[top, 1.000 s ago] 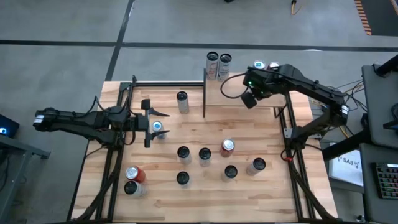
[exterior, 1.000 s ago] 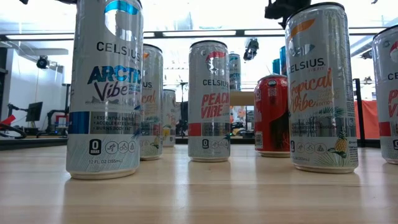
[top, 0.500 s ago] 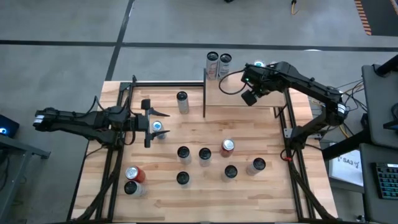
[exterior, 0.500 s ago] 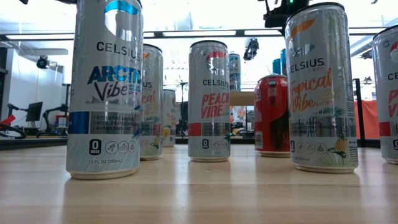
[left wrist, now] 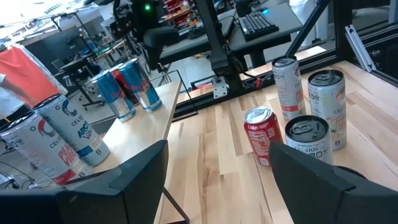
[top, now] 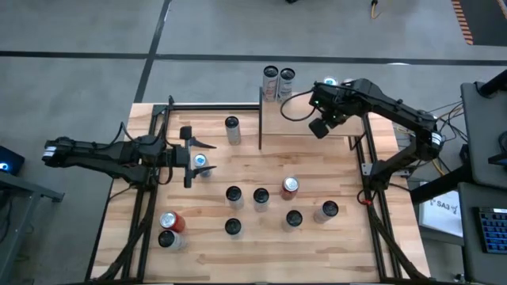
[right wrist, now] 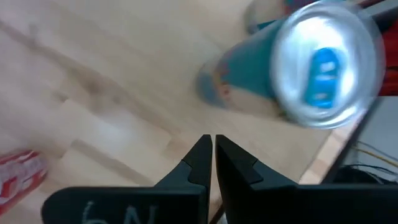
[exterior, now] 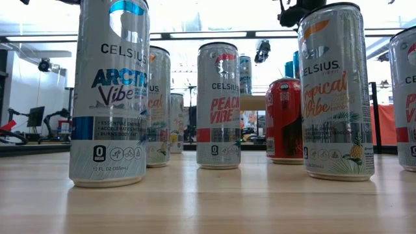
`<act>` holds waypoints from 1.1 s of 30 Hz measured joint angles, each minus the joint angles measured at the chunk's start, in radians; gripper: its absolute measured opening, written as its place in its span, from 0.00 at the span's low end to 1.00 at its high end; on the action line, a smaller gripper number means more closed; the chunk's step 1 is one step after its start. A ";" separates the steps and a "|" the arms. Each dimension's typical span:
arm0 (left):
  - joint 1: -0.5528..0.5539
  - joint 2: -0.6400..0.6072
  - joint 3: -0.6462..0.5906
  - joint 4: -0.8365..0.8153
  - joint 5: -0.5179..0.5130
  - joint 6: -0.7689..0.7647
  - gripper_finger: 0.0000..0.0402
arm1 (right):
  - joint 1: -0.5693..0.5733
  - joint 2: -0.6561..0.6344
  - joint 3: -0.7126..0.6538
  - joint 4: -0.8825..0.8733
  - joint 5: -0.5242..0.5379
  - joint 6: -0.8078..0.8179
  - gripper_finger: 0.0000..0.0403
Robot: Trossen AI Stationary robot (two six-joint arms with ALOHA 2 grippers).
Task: Place canned beverage on shelf
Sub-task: Put the bottom blue soda can on the shelf aligned with the blue soda can
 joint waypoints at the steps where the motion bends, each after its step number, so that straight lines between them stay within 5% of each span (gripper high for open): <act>1: 0.000 0.000 0.000 0.000 0.000 0.000 0.65 | -0.005 0.000 0.000 0.000 0.021 0.000 0.03; 20: 0.000 0.000 0.000 0.000 0.000 0.000 0.65 | -0.044 0.003 0.000 0.017 0.199 -0.066 0.03; 27: 0.000 0.000 0.000 0.000 0.000 0.000 0.65 | -0.043 0.001 0.006 0.041 0.037 -0.060 0.03; 33: 0.000 0.000 0.000 0.001 0.000 0.000 0.65 | -0.034 -0.030 0.007 0.204 0.047 -0.069 0.03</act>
